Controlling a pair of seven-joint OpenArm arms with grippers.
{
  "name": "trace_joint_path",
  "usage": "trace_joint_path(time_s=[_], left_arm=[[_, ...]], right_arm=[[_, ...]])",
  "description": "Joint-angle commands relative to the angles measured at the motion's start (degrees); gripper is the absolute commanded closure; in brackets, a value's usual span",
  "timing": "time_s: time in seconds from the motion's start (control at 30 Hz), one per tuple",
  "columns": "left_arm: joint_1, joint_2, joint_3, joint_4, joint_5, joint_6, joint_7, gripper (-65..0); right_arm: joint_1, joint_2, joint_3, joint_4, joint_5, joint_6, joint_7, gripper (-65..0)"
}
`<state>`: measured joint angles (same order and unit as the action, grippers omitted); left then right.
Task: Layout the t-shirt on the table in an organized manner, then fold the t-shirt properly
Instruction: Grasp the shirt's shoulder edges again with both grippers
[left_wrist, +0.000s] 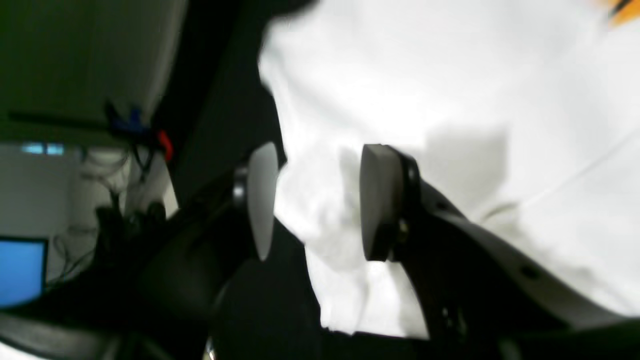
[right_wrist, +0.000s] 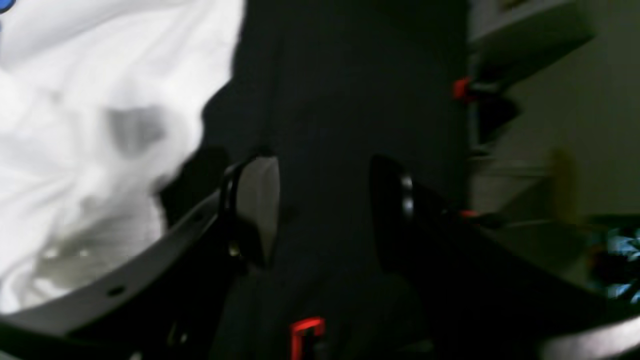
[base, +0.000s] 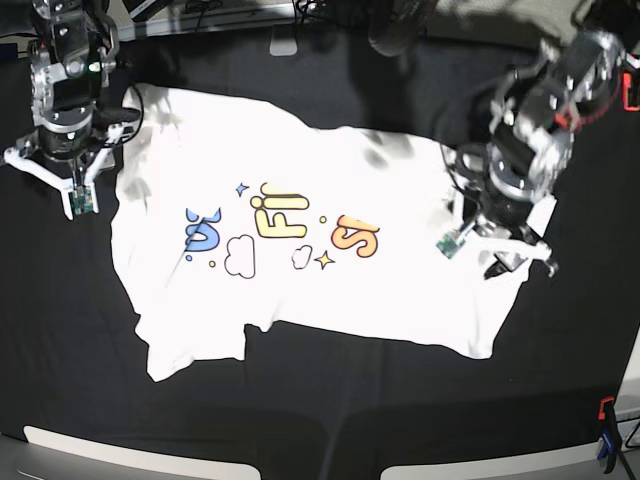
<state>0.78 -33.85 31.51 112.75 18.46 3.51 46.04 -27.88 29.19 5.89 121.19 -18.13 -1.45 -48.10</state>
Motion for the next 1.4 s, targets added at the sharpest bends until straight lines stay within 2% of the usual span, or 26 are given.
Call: trace_joint_path(time_s=[0.0,0.07,0.13,0.4,0.53,0.63,0.67,0.77,0.8,0.9,0.93,0.97,1.07,1.1,1.17,1.37], left_arm=[[1.11,-0.46,-0.39,2.64,0.76,1.03,-0.63,-24.9],[3.98,-0.46,-0.39,5.27,0.79,1.03,-0.74,-24.9],[6.08,-0.48,-0.39,5.33,0.76,1.01,-0.55,-24.9],[11.82,-0.46,-0.39,-1.86,0.98,1.03,-0.63,-24.9],[11.89,-0.46,-0.39,-5.27,0.98,1.03,-0.68,-24.9],[11.91,-0.46,-0.39,-5.68,0.98,1.05,-0.63,-24.9],[11.89,-0.46,-0.39,-5.68,0.98,1.07,-0.66,-24.9],[11.89,-0.46,-0.39,-5.68,0.98,1.07,-0.66,-24.9],[11.91,-0.46,-0.39,-5.68,0.98,1.07,-0.66,-24.9],[11.89,-0.46,-0.39,-5.68,0.98,1.07,-0.68,-24.9],[11.89,-0.46,-0.39,-5.68,1.01,1.07,-0.66,-24.9],[11.89,-0.46,-0.39,-5.68,1.01,1.07,-0.66,-24.9],[11.91,-0.46,-0.39,-5.68,0.98,1.07,-0.66,-24.9],[11.89,-0.46,-0.39,-5.68,0.98,1.09,-0.66,-24.9],[11.89,-0.46,-0.39,-5.68,0.96,1.09,-0.66,-24.9],[11.89,-0.46,-0.39,-5.68,0.98,1.27,-0.68,-24.9]], right_arm=[[-0.76,0.63,0.42,2.69,0.57,1.01,1.66,-28.6],[-3.13,0.66,0.42,5.42,5.33,4.33,1.77,-28.6],[-6.03,0.66,0.35,7.19,9.07,9.46,1.9,-28.6],[-17.7,1.62,0.24,7.58,15.19,23.67,1.33,-28.6],[-19.43,4.17,0.09,6.71,15.13,23.54,1.42,-28.6],[-19.41,4.96,0.09,3.74,12.61,20.31,1.75,-28.6],[-19.39,4.94,0.09,2.34,10.1,17.53,1.77,-28.6],[-17.94,4.94,0.09,-2.8,4.31,5.38,1.77,-28.6],[-16.72,4.94,0.09,-4.44,3.5,2.56,1.75,-28.6],[-11.65,4.94,0.09,-8.37,1.57,-2.14,1.6,-28.6],[-9.92,4.94,0.09,-9.11,1.86,-2.29,1.33,-28.6],[-8.92,4.81,0.0,-9.35,2.51,-0.76,0.85,-28.6],[-9.33,4.76,-0.52,-8.92,8.59,10.91,1.29,-28.6],[-10.12,4.76,-1.07,-8.59,11.41,13.49,1.86,-28.6],[-12.17,4.79,-2.6,-7.61,13.49,15.26,2.8,-28.6],[-15.82,4.79,-4.52,-5.42,13.42,15.37,2.89,-28.6]])
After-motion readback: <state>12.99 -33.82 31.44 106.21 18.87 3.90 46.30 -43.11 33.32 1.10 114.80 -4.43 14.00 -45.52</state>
